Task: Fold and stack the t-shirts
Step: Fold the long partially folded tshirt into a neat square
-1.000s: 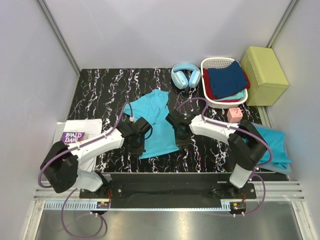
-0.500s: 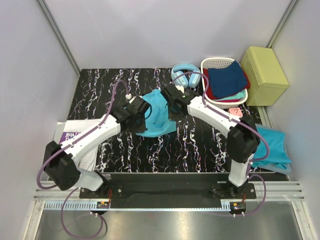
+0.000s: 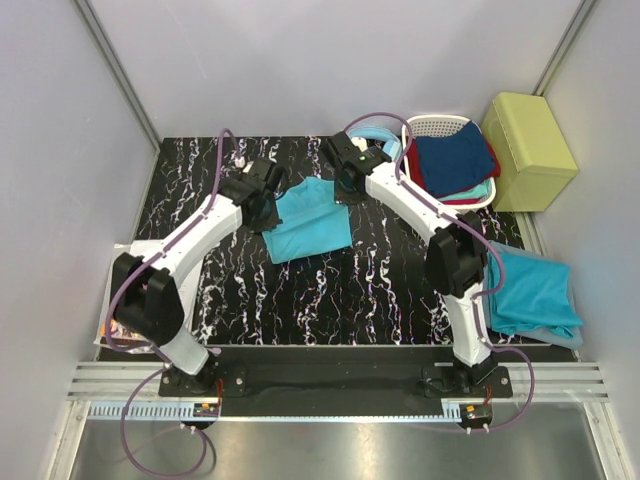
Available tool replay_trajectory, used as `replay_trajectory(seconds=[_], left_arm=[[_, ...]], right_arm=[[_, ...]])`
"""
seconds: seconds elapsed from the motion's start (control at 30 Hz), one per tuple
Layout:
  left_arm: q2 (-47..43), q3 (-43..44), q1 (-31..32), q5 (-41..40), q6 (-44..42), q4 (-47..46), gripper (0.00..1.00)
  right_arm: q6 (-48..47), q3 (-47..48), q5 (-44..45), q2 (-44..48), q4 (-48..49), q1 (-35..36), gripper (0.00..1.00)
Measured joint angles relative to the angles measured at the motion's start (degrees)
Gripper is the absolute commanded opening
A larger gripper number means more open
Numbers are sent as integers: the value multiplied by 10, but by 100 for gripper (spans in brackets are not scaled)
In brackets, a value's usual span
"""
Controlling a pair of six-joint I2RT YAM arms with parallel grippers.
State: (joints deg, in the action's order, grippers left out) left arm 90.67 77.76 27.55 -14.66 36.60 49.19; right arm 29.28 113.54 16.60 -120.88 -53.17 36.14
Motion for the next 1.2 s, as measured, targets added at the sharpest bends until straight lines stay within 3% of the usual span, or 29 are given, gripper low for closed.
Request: replay_trajectory(seconds=[0.33, 0.9, 1.2], left_arm=[[90, 70, -29, -19, -13, -15, 0], [186, 161, -89, -25, -19, -34, 0], [237, 182, -104, -30, -21, -37, 0]], right_arm=[[-38, 222, 24, -136, -43, -11, 0], [-56, 392, 7, -262, -62, -28, 0], [-58, 417, -22, -299, -37, -34, 0]])
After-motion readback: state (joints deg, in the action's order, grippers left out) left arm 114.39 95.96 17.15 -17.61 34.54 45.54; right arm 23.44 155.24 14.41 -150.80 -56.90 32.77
